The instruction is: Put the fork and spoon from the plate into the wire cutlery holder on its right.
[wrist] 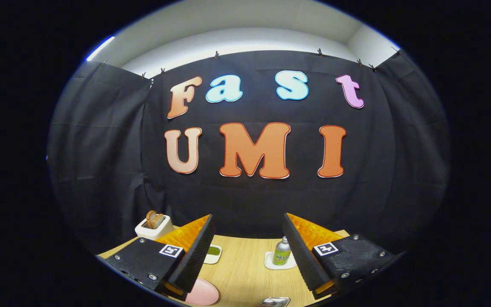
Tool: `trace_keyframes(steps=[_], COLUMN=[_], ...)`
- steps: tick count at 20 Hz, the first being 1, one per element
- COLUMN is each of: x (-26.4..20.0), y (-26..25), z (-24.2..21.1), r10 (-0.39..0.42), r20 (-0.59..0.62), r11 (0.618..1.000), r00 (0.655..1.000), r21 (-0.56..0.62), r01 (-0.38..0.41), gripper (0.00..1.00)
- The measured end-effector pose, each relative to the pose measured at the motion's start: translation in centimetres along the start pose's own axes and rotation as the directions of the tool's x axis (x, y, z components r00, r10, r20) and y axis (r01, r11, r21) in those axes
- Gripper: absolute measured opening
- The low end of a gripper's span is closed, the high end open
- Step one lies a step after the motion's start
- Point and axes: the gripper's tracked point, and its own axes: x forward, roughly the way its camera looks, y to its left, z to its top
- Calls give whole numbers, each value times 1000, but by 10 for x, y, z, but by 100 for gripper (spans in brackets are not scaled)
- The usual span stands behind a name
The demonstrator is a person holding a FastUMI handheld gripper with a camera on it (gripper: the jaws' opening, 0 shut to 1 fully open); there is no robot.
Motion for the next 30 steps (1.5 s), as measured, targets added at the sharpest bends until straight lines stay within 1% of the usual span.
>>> trace_keyframes(steps=[6,14,16,21,30], x=[1,-2,-2,-3,-1], y=[10,22,24,27,31], z=[3,20,17,10,5], r10=[24,40,43,53,62], r20=[1,77,72,41,23], r11=[1000,998,998,998,998], r00=[1000,996,996,998,998], r21=[2,-44,-51,-27,-19], r01=[-24,-37,-40,-51,-61], gripper=[96,96,96,96,96])
